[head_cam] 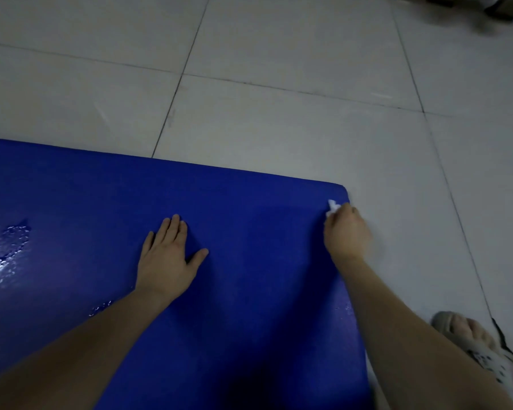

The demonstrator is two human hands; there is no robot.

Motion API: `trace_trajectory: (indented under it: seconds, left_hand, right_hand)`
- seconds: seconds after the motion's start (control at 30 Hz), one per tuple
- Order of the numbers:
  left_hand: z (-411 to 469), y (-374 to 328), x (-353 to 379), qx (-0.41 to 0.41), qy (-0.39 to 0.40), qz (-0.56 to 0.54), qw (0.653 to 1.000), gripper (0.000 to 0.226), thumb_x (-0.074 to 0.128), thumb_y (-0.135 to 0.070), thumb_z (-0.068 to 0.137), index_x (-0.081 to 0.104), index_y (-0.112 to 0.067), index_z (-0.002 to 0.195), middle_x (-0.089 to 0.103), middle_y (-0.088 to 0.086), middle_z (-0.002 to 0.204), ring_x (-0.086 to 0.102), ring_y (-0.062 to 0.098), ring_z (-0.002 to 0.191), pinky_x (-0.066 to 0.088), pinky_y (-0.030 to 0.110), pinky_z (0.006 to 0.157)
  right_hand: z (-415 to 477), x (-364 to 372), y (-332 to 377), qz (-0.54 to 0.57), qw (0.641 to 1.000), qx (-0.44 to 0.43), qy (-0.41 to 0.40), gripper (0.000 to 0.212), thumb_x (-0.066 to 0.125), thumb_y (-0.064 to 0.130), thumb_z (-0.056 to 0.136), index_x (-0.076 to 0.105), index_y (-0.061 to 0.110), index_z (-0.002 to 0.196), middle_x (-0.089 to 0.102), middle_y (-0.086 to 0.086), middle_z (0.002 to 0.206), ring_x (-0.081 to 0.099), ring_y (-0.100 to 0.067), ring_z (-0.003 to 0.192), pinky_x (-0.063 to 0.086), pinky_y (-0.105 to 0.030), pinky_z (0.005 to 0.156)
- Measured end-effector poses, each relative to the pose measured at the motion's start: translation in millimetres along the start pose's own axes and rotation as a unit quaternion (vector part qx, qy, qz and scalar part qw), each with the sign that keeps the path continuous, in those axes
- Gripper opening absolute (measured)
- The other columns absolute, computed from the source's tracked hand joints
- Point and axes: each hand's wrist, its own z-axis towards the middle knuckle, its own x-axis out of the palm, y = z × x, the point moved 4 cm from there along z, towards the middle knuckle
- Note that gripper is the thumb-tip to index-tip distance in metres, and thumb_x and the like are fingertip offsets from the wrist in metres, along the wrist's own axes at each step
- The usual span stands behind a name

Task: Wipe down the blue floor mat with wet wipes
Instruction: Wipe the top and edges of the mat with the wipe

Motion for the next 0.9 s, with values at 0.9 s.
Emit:
trace_trajectory:
  seconds: [0.9]
  left_hand:
    - [1,3,8,0.008,-0.010,0.001,1.000,0.093,0.019,-0.073,0.093,0.019,-0.011,0.162,0.006,0.001,0.170,0.001,0.017,0.157,0.008,0.045,0.128]
  right_hand:
    - [24,9,9,0.050,0.998,0.016,0.022,0.025,0.046,0.022,0.104,0.059,0.002,0.113,0.061,-0.017,0.114,0.062,-0.034,0.097,0.047,-0.038,0.078]
